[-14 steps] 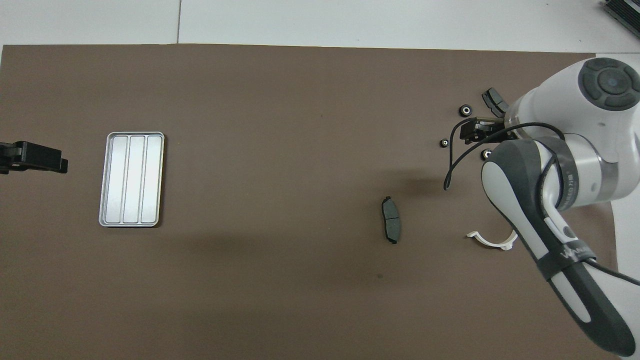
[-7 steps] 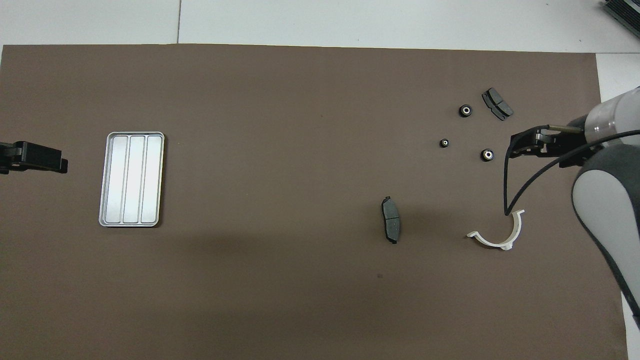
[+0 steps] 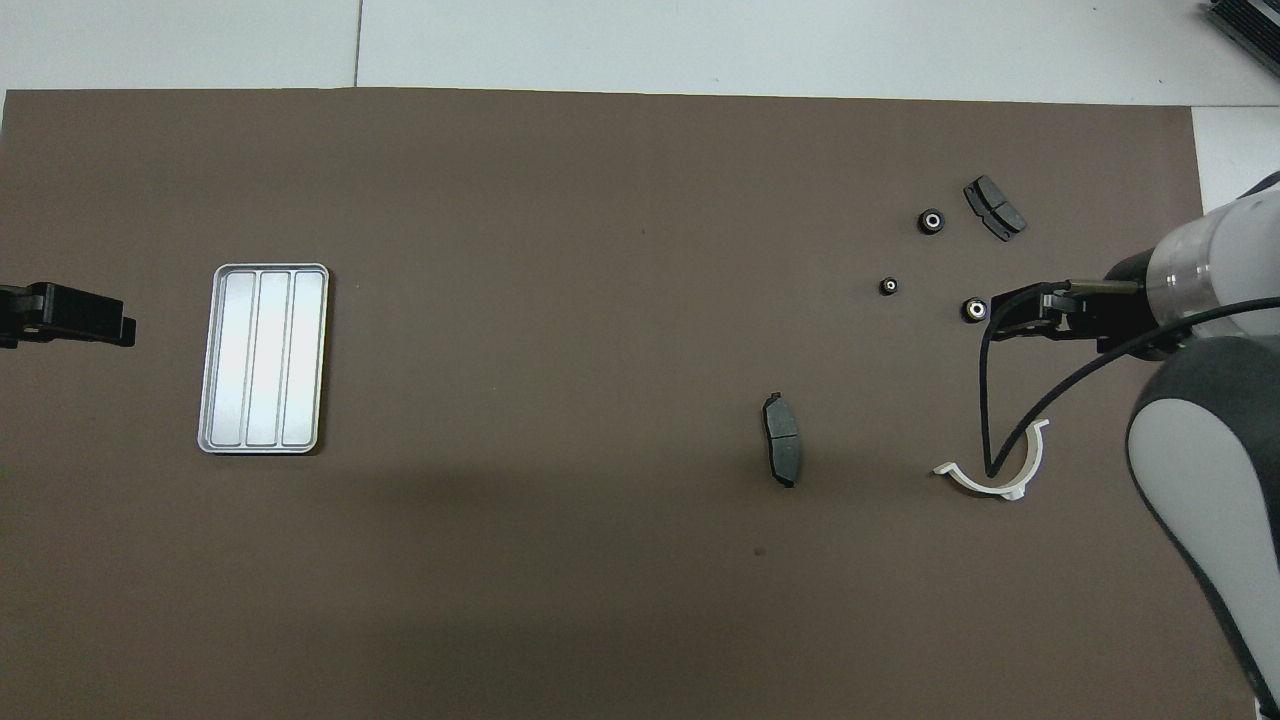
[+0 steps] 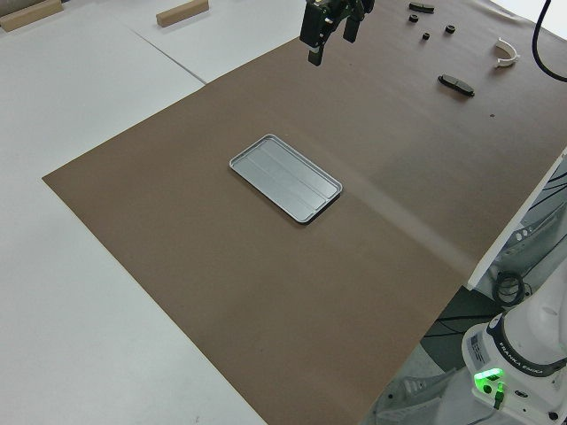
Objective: Place bearing gear from tray to pile
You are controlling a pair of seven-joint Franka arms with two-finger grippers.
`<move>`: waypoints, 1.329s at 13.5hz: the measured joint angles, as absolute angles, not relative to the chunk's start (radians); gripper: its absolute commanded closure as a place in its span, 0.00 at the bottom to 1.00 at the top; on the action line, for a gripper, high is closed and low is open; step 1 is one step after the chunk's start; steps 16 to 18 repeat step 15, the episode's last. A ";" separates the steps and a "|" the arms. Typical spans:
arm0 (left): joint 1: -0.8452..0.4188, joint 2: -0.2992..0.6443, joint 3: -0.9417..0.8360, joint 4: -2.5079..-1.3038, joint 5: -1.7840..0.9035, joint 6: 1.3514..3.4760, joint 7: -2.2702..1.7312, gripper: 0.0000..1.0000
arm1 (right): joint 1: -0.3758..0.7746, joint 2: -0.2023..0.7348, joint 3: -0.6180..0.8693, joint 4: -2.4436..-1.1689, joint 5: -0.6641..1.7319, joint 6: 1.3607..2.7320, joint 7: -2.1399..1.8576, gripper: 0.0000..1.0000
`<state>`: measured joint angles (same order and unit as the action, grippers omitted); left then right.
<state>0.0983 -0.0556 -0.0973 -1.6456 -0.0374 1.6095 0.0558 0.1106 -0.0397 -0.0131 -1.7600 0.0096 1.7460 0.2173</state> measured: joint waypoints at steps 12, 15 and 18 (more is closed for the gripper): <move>0.098 -0.056 -0.097 -1.646 -0.037 1.609 0.056 0.00 | 0.002 -0.044 -0.036 -1.760 0.010 1.746 0.169 0.00; 0.098 -0.056 -0.097 -1.646 -0.037 1.609 0.056 0.00 | 0.003 -0.044 -0.031 -1.760 0.010 1.746 0.163 0.00; 0.098 -0.056 -0.097 -1.646 -0.037 1.609 0.056 0.00 | 0.003 -0.044 -0.031 -1.760 0.010 1.746 0.163 0.00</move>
